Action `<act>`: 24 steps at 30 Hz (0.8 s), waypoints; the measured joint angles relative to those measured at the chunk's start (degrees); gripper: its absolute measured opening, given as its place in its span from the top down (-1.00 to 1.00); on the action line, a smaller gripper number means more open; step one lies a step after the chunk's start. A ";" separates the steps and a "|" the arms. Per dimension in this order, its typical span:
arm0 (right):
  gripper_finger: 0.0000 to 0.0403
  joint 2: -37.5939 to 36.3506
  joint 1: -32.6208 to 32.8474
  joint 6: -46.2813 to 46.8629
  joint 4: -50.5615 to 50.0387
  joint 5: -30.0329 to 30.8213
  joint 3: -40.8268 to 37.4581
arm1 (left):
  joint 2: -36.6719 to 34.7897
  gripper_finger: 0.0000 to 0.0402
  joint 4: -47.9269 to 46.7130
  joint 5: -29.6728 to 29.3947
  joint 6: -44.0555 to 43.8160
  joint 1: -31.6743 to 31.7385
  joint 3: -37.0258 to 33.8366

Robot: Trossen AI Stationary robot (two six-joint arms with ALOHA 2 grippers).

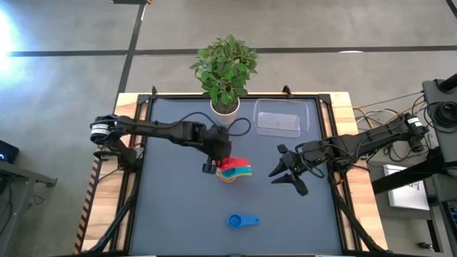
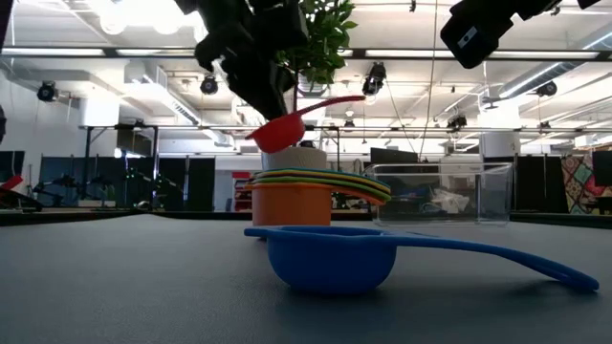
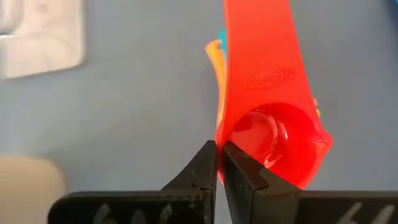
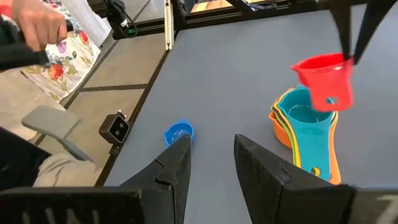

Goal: Nest measuring cups in basket
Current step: Stack the red measuring cup on top of the light blue measuring cup

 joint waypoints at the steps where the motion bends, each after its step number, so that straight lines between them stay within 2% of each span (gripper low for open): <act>1: 0.45 0.02 0.00 0.46 -0.03 0.47 0.00 | 0.79 1.00 -0.06 1.61 0.71 0.36 0.23; 6: 0.45 0.04 0.00 1.86 -0.22 2.87 0.00 | 4.40 1.00 -0.54 3.13 3.80 0.99 0.71; 10: 0.45 0.04 0.02 2.66 -0.24 2.87 0.00 | 6.00 1.00 -0.29 7.51 3.90 1.56 0.82; 19: 0.45 0.04 0.01 3.48 -0.32 2.89 0.00 | 6.14 1.00 1.29 7.57 3.52 2.58 0.82; 24: 0.45 0.04 0.01 3.29 -0.75 2.92 0.00 | 6.14 0.97 1.36 7.92 -0.31 3.17 0.82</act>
